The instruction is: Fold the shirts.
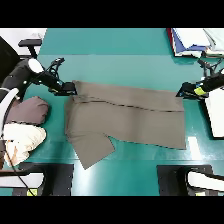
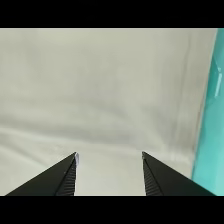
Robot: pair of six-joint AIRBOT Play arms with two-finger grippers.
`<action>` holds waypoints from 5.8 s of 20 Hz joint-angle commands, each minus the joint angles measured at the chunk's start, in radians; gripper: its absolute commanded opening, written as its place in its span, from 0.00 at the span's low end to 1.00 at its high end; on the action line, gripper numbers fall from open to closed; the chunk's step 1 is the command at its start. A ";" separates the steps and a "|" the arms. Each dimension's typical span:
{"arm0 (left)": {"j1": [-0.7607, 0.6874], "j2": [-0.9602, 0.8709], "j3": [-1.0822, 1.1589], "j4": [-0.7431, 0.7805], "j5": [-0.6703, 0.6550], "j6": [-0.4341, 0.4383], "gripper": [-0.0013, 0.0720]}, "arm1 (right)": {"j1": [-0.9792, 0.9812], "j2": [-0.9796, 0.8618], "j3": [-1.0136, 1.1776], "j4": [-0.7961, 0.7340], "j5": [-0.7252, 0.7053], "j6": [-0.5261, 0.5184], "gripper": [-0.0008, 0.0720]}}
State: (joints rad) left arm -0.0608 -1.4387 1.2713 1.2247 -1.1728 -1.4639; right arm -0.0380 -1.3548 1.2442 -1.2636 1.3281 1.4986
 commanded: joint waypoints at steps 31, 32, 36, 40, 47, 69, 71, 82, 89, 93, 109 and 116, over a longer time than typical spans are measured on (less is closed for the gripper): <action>0.000 0.621 -0.810 -0.317 0.019 -0.019 0.05 | -0.476 0.401 -0.688 -0.090 0.124 -0.045 0.74; 0.000 0.621 -0.810 -0.316 0.019 -0.019 0.05 | -0.494 0.401 -0.726 -0.089 0.104 -0.046 0.73; 0.000 0.621 -0.810 -0.312 0.021 -0.016 0.05 | -0.465 0.401 -0.797 -0.006 0.035 -0.053 0.63; 0.000 0.621 -0.810 -0.309 0.019 0.006 0.05 | -0.356 0.401 -0.795 0.056 -0.013 -0.053 0.57; 0.000 0.649 -0.756 -0.213 -0.094 0.004 0.05 | -0.227 0.430 -0.736 0.053 0.053 -0.053 0.03; 0.000 0.151 -0.202 -0.125 0.157 0.070 0.05 | -0.002 -0.066 0.003 -0.116 0.054 -0.021 0.03; 0.000 0.071 -0.150 -0.128 0.192 0.068 0.05 | 0.003 -0.148 0.076 -0.116 0.055 -0.022 0.03; 0.000 0.047 -0.069 -0.212 0.107 0.061 0.06 | -0.206 -0.192 0.108 0.171 0.084 -0.185 0.63; -0.150 0.040 -0.069 -0.274 0.223 0.012 0.05 | -0.373 -0.189 -0.161 0.264 0.026 -0.292 0.74; -0.277 -0.007 -0.068 -0.288 0.335 -0.030 0.05 | -0.328 -0.246 -0.196 0.380 0.006 -0.323 0.71; -0.576 -0.417 0.265 -0.372 0.341 -0.029 0.05 | -0.027 0.036 0.187 0.565 0.093 -0.267 0.03; -0.589 -0.423 0.268 -0.372 0.357 -0.030 0.05 | 0.178 0.059 0.329 0.565 0.082 -0.219 0.03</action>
State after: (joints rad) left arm -0.6422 -1.8545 1.5326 0.8532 -0.8200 -1.4944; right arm 0.0616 -1.3056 1.5249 -0.7082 1.4193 1.2606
